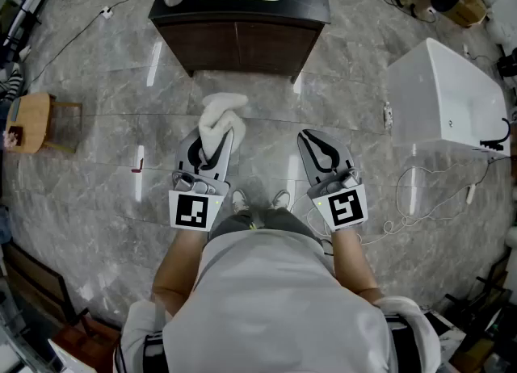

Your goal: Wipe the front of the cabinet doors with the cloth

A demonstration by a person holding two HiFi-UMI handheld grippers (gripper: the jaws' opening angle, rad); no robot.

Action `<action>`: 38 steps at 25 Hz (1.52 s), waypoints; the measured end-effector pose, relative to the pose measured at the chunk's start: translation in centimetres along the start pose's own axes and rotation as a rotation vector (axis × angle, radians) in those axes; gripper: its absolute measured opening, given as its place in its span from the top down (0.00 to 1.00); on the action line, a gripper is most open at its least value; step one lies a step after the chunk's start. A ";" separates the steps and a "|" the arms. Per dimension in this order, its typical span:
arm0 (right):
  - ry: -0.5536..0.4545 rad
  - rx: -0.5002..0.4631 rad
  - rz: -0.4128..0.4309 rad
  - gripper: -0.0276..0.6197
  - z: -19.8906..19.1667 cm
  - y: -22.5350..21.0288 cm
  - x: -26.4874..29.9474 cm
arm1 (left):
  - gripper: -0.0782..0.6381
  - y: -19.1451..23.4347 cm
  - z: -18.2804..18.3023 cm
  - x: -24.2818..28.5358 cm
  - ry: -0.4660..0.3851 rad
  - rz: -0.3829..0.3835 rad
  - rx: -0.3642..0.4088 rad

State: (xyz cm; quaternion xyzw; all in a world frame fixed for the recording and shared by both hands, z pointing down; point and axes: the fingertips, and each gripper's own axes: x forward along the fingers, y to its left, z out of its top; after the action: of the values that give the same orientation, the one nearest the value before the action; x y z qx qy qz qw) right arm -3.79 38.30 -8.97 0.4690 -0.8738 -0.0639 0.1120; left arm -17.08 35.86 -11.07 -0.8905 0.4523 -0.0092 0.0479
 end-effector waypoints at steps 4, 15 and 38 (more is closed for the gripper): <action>0.012 -0.021 0.020 0.88 0.8 -0.9 -0.2 | 0.74 -0.5 1.0 0.5 0.000 0.007 0.007; -0.028 0.017 0.058 0.88 -1.2 -6.1 -3.0 | 0.74 -4.2 1.1 3.3 0.019 0.089 0.018; 0.186 -0.046 0.124 0.88 -7.1 -14.6 18.6 | 0.74 13.7 -8.4 20.7 0.110 0.069 -0.052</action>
State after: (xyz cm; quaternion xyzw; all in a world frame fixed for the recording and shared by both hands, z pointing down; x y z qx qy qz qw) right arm -0.20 14.71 -2.72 0.4150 -0.8853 -0.0332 0.2072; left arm -16.41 10.47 -4.52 -0.8734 0.4849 -0.0445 0.0000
